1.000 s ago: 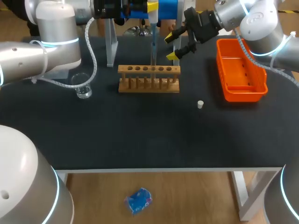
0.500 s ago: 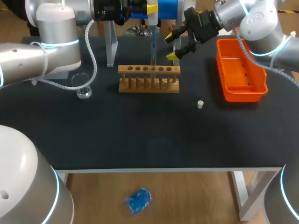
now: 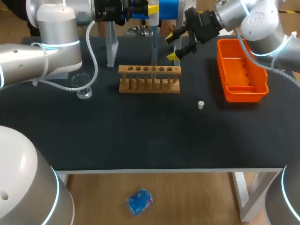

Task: Invert the test tube, pick up the pipette, mount the tip to pipette, aspirate from beaker and dispense into the tube, eject the tip, return the pipette, and cap with the stopper.

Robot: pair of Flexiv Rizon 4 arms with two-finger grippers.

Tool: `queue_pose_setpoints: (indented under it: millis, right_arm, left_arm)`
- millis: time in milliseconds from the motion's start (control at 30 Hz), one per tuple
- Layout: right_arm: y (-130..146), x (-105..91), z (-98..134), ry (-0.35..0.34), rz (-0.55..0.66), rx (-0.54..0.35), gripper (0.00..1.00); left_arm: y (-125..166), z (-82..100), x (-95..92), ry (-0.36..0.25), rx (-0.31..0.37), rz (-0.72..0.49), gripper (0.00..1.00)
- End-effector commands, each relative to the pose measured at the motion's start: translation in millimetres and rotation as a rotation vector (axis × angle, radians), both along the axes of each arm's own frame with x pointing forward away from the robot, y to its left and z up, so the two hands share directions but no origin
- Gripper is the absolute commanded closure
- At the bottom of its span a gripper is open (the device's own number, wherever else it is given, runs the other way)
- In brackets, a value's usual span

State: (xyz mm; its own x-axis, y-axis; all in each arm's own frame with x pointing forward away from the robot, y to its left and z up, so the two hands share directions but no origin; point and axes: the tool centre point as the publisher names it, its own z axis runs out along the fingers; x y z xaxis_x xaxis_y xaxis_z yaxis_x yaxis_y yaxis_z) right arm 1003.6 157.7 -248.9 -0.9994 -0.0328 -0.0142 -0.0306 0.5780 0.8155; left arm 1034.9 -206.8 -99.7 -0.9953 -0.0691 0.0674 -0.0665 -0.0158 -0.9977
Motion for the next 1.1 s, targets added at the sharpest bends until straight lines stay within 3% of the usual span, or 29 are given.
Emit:
queue_pose_setpoints:
  millis: [33,1100]
  right_arm:
    - [-0.4,0.3,0.1,0.000,0.001,-0.002,0.00]
    - [-0.4,0.3,0.1,0.000,0.001,-0.002,0.00]
  left_arm:
    - [-0.7,1.3,0.7,0.004,0.002,0.000,1.00]
    - [-0.9,2.1,-7.3,0.001,0.009,0.017,1.00]
